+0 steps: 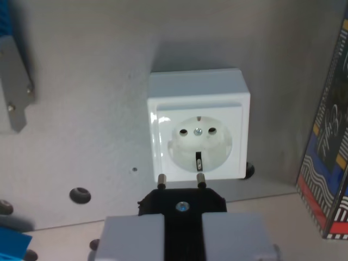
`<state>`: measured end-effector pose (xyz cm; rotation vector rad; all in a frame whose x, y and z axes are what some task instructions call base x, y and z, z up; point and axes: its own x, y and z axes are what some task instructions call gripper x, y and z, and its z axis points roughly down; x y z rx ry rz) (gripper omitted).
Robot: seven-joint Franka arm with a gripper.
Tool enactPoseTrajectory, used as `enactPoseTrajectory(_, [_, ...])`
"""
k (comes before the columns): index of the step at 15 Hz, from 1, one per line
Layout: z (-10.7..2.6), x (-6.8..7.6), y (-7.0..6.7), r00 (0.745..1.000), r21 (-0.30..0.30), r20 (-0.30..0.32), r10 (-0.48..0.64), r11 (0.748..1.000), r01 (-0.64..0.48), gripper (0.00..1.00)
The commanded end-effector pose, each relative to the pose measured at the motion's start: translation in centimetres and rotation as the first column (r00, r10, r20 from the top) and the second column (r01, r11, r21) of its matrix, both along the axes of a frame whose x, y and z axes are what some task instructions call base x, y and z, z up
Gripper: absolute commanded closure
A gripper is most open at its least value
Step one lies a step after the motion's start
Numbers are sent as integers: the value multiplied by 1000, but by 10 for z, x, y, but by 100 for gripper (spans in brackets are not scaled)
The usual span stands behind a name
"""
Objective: Move above the white socket
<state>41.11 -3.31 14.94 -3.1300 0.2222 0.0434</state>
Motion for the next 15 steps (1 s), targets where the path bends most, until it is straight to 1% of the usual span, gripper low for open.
enactPoseTrajectory(1, [-14,-5,-7,995,-7,95,30,1000,-30,100])
enactPoseTrajectory(8, [-31,-12,-11,994,-1,109,33,999,-33,100])
enactPoseTrajectory(15, [-42,-15,-14,994,4,104,30,1000,-31,100])
